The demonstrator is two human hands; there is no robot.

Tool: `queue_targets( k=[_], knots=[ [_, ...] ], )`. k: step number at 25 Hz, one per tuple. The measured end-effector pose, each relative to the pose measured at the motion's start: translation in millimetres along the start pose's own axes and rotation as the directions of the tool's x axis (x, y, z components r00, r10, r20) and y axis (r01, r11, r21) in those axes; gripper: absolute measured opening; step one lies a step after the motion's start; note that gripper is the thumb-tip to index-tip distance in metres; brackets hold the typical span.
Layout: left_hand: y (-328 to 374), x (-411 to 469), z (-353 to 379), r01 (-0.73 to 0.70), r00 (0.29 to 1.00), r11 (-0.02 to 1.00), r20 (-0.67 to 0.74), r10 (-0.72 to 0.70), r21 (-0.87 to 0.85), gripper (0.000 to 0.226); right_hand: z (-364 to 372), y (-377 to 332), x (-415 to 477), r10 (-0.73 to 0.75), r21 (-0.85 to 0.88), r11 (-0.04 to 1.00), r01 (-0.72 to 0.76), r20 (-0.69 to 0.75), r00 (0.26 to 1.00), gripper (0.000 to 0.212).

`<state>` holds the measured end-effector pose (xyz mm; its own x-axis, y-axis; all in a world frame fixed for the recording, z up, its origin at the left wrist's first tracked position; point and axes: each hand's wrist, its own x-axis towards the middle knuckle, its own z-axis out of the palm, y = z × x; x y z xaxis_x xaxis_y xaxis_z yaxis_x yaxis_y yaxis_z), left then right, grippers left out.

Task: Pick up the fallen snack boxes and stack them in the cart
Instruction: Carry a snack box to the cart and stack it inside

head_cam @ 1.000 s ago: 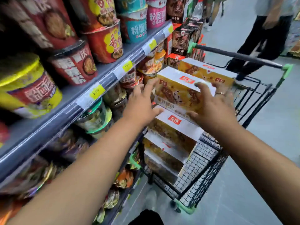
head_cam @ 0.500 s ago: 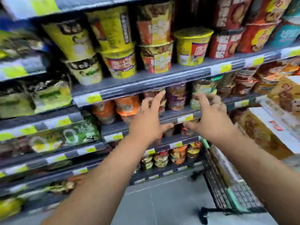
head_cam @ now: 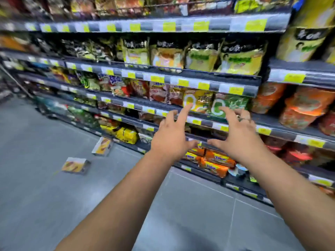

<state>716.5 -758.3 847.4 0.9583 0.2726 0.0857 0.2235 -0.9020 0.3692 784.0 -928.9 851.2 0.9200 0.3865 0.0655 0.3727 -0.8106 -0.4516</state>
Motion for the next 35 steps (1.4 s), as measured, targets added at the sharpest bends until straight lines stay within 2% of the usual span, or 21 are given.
queue_targets(
  k=[5,11,17,21,26,30,33,35],
  knots=[
    [-125.0,-53.4,-30.8,0.219,0.972,0.975,-0.084,-0.221,-0.025,0.101,71.9,-106.6,2.9,-0.19,0.064,0.981,0.182,0.148,0.971,0.098],
    [-245.8,-95.3,-46.9,0.451,0.88,0.889,-0.124,-0.458,-0.084,0.099,156.9,-204.2,38.5,-0.352,0.104,0.936,0.337,0.328,0.877,0.096],
    [-352.1,-86.8,-81.1,0.678,0.711,0.732,-0.192,-0.676,-0.066,0.1,242.2,-320.9,107.0,-0.543,0.194,0.836,0.513,0.427,0.723,0.098],
    [-406.2,-81.7,-105.9,0.769,0.597,0.631,-0.238,-0.766,-0.102,0.1,276.7,-394.8,145.4,-0.643,0.234,0.753,0.615,0.464,0.61,0.097],
    [-484.0,-85.4,-131.7,0.847,0.493,0.526,-0.252,-0.833,-0.078,0.098,328.6,-474.7,166.6,-0.707,0.305,0.683,0.664,0.503,0.496,0.096],
    [-563.7,-85.5,-149.8,0.856,0.484,0.512,-0.238,-0.842,-0.07,0.096,387.2,-536.6,180.0,-0.708,0.328,0.677,0.659,0.534,0.462,0.096],
    [-643.7,-87.1,-169.4,0.852,0.498,0.52,-0.221,-0.839,-0.056,0.094,432.3,-594.0,187.5,-0.681,0.311,0.702,0.641,0.555,0.478,0.095],
    [-696.9,-89.4,-185.1,0.842,0.523,0.538,-0.195,-0.83,-0.035,0.093,461.1,-630.6,195.0,-0.658,0.299,0.73,0.615,0.55,0.514,0.093]
  ],
)
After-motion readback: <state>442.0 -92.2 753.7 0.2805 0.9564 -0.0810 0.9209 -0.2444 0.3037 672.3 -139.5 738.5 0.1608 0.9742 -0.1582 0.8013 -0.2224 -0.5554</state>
